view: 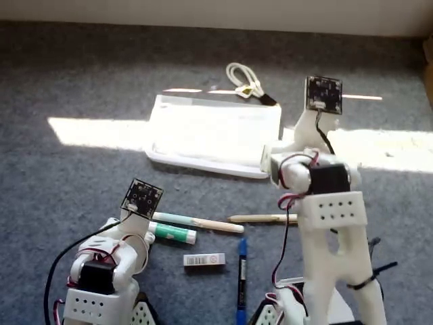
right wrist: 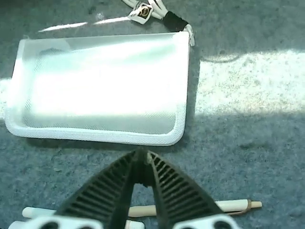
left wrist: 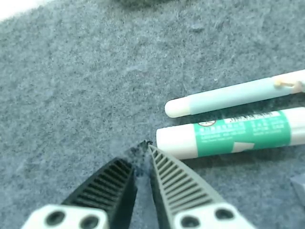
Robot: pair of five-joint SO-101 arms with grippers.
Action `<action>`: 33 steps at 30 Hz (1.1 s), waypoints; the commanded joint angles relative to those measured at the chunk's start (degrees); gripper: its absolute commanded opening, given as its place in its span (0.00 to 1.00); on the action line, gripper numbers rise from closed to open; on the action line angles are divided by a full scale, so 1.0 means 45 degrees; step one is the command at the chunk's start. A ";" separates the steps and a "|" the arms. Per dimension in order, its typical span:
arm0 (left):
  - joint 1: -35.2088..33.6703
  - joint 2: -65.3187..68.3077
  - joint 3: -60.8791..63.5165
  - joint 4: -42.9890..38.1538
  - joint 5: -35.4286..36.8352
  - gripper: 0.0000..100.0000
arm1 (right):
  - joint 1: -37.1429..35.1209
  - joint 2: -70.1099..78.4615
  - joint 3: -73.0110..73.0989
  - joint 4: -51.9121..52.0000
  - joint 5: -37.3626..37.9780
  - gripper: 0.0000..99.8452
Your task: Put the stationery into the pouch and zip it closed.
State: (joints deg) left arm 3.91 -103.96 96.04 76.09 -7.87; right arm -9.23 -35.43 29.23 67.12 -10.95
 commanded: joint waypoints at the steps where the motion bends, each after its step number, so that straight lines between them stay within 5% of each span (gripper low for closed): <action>1: -0.0029 -0.0029 0.0244 0.0078 0.0156 0.01 | -0.0049 0.2276 -0.1651 -0.0166 -0.0156 0.01; 12: -0.0029 -0.0029 0.0244 0.0078 0.0156 0.01 | 0.0010 0.6496 -0.4737 -0.0283 -0.0156 0.01; 20: -0.0029 -0.0029 0.0244 0.0078 0.0156 0.01 | 0.0400 0.9250 -0.6574 -0.0283 -0.0176 0.18; 33: -0.0029 -0.0029 0.0244 0.0078 0.0156 0.01 | 0.0557 1.3568 -0.9817 -0.0186 -0.0176 0.18</action>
State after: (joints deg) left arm 3.91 -103.96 96.04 76.09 -7.87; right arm -7.03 25.76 -11.12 66.59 -11.21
